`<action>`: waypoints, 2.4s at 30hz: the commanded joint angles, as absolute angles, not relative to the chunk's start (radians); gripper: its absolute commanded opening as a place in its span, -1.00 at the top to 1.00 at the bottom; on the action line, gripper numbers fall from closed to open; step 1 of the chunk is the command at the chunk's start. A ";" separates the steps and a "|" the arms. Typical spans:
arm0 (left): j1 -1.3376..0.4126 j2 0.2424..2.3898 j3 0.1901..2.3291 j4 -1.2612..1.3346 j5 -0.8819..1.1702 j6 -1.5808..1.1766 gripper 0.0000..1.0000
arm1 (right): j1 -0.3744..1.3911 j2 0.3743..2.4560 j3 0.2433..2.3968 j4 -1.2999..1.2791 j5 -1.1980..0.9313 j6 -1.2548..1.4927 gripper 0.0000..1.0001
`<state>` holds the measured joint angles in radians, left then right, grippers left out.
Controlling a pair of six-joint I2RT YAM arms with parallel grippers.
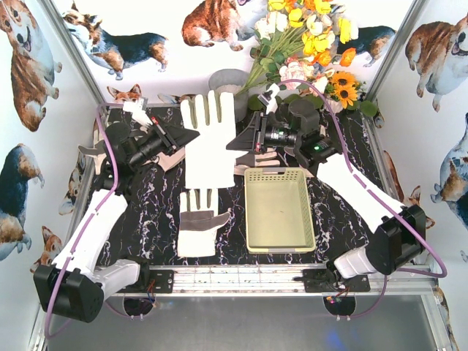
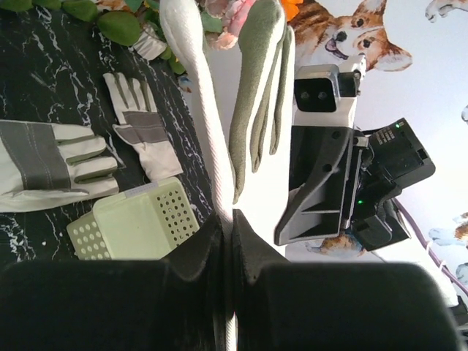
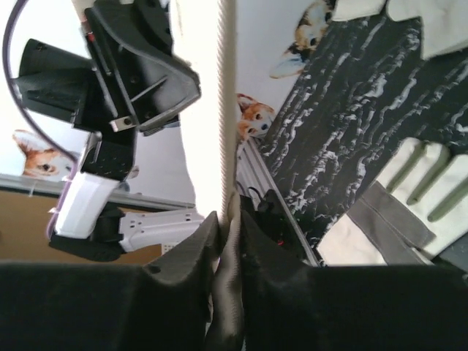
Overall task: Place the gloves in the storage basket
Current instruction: Pair the glove with the glove.
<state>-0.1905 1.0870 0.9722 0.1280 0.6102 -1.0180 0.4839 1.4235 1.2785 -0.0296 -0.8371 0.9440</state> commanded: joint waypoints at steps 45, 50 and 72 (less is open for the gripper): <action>-0.352 0.849 0.487 -0.577 0.085 -0.802 1.00 | 1.068 1.666 1.143 -0.472 -0.030 1.080 1.00; -0.352 0.883 0.501 -0.557 0.032 -0.751 1.00 | 1.077 1.652 1.102 -0.453 0.038 1.121 1.00; -0.351 1.086 0.515 -0.376 -0.020 -0.584 1.00 | 1.077 1.754 1.157 -0.466 0.126 1.170 1.00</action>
